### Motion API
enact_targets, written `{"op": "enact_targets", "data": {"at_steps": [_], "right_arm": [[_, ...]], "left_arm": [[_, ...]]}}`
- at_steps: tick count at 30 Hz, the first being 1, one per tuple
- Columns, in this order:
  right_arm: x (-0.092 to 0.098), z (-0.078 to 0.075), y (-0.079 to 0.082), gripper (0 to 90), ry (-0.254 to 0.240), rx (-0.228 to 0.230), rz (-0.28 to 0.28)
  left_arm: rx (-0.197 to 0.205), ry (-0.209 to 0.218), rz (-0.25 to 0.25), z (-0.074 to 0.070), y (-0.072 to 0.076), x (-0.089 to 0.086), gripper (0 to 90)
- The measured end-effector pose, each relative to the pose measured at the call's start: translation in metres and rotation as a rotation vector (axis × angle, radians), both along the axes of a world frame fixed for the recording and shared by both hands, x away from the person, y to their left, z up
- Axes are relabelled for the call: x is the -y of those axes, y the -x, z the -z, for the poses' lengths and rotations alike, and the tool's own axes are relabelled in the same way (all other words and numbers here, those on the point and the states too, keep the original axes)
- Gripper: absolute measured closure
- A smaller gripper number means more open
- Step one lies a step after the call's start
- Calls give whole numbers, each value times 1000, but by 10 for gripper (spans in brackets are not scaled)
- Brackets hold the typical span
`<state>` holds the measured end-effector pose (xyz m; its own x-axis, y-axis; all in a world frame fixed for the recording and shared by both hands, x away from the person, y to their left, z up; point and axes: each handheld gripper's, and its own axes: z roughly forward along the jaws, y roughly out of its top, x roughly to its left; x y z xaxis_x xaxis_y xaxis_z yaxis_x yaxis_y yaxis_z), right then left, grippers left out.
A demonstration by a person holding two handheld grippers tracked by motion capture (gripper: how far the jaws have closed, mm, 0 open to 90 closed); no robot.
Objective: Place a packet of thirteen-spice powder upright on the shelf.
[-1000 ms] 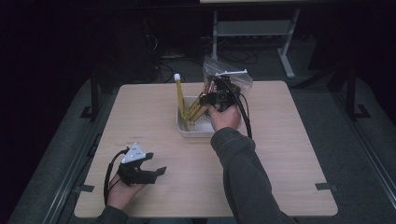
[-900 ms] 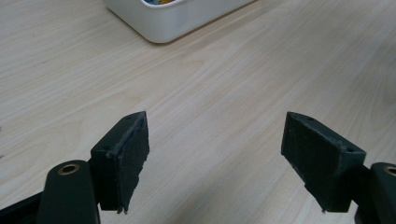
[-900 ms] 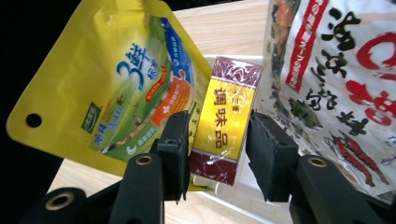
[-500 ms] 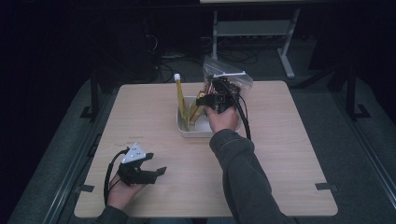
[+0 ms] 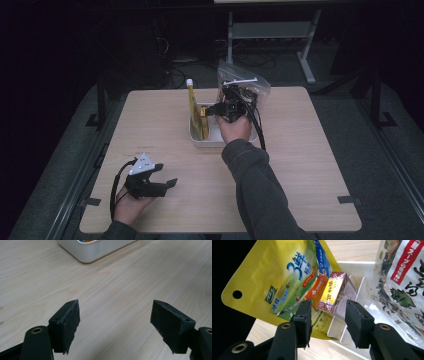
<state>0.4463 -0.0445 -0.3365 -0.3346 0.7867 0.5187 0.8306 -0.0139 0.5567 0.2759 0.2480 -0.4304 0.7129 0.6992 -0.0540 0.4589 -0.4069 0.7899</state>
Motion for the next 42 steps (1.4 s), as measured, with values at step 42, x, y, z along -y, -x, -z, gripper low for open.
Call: {"op": "enact_targets", "data": {"at_steps": [42], "right_arm": [[65, 9, 18, 449, -156, -11, -72]], "left_arm": [[-8, 1, -12, 1, 0, -4, 227]]}}
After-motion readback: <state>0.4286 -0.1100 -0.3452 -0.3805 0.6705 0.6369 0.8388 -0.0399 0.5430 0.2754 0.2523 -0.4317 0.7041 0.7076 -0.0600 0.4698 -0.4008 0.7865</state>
